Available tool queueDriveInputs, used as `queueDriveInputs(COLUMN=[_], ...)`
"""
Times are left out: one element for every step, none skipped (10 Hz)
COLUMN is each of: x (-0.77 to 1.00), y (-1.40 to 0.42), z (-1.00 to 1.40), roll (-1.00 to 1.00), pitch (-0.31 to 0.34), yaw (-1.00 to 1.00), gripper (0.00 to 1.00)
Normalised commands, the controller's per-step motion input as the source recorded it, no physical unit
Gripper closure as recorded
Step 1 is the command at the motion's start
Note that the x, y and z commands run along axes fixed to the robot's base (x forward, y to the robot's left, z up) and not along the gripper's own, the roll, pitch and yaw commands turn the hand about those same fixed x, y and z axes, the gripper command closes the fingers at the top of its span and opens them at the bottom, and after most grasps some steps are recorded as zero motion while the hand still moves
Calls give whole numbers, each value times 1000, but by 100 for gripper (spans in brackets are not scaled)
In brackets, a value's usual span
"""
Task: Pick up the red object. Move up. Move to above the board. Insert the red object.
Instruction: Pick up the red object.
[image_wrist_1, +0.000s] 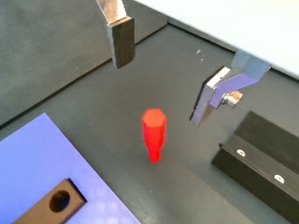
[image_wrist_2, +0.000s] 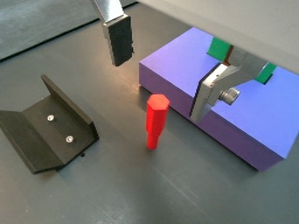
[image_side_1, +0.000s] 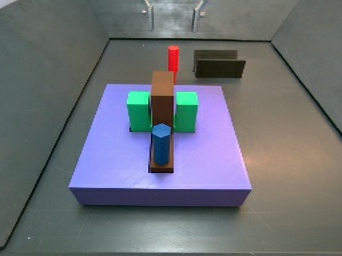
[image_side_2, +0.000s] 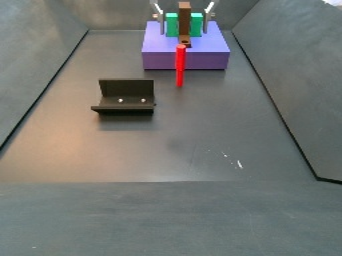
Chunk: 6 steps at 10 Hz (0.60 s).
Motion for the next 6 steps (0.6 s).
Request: queueDriveInputs(x=[231, 191, 120, 43, 31, 0], y=[-71, -120, -126, -194, -149, -23], z=[-129, -163, -186, -180, -209, -234], roll=[0, 56, 131, 263, 340, 304], pitch=[-9, -14, -37, -23, 0, 1], yaw=[-23, -14, 0, 0, 0, 0], gripper=[0, 0, 0, 0, 0, 0])
